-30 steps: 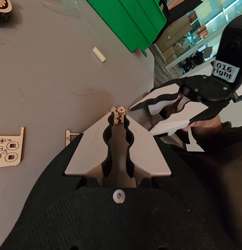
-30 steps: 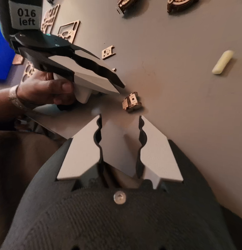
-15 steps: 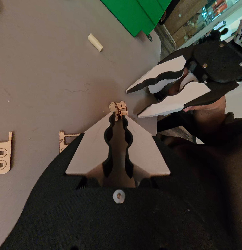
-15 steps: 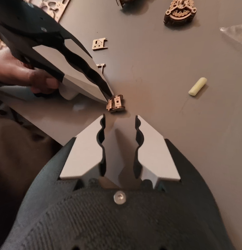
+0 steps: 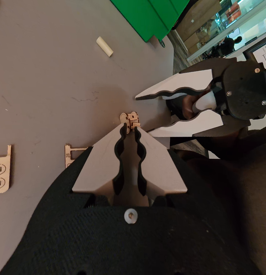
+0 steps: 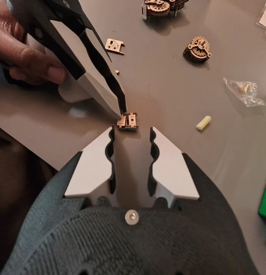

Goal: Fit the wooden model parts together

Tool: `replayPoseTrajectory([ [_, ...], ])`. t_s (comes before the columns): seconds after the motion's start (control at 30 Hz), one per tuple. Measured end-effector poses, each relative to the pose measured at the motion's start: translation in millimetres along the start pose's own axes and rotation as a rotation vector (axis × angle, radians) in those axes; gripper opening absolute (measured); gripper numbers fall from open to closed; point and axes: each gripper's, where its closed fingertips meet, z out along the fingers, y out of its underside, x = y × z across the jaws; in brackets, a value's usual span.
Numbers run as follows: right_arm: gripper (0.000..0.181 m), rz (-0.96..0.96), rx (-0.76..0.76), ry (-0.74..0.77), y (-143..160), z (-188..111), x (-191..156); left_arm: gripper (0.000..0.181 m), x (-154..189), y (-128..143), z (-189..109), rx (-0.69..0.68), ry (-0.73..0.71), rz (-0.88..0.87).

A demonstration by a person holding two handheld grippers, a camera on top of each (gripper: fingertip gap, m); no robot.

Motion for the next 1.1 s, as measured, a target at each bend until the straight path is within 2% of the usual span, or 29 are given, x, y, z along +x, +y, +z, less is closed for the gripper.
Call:
replayPoseTrajectory([
  [0.2, 0.036, -0.009, 0.010, -0.007, -2.1, -0.1, -0.7, 0.009, 0.9, 0.3, 1.6, -0.005, 0.001, 0.002],
  [1.1, 0.023, -0.118, -0.020, 0.023, 1.5, 4.0, -5.2, 0.008, 0.9, 0.9, 2.3, -0.010, 0.005, -0.001],
])
